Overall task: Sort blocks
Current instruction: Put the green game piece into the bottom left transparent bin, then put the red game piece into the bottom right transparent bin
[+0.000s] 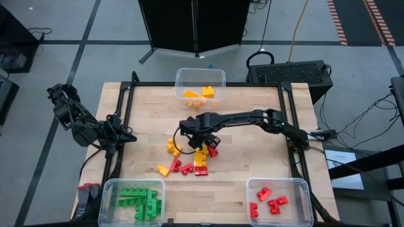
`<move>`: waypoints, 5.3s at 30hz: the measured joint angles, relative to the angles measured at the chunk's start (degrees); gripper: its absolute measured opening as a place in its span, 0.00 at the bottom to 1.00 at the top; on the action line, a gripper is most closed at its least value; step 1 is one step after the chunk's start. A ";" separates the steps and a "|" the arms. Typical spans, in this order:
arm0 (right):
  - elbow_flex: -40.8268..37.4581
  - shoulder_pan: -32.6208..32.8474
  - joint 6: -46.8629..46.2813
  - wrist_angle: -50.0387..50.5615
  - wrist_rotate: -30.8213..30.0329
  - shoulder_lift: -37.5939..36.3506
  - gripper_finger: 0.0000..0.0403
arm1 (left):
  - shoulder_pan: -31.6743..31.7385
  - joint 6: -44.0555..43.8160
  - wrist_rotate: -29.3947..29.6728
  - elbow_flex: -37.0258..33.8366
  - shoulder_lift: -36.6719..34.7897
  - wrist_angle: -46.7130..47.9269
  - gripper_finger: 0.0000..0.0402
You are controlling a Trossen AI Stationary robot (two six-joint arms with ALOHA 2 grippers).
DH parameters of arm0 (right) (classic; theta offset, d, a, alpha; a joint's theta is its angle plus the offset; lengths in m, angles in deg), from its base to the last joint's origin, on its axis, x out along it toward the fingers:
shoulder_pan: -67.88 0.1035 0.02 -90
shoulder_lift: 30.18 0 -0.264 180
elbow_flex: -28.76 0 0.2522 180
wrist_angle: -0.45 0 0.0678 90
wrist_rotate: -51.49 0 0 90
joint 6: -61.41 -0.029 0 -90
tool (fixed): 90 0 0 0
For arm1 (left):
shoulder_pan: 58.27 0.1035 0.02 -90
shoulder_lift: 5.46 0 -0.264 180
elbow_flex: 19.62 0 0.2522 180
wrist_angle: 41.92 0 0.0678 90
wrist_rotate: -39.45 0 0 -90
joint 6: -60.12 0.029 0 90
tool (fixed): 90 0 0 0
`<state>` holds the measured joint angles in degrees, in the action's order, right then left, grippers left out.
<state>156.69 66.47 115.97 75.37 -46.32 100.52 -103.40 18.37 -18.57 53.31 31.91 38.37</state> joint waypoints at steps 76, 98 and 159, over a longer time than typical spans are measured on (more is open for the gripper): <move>19.54 13.13 -39.49 -42.27 3.59 -1.03 0.38 | 0.00 0.06 2.99 0.00 0.80 0.02 0.01; 19.50 21.05 -51.67 -69.53 1.95 11.74 0.39 | -0.02 -1.30 2.97 0.00 0.87 -0.02 0.01; 8.47 10.25 -84.42 26.34 -12.98 -16.49 0.62 | -0.02 -0.88 2.86 0.00 0.87 0.42 0.01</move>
<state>165.17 76.72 31.56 101.71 -59.30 84.03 -103.42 17.48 -15.70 53.31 32.78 38.78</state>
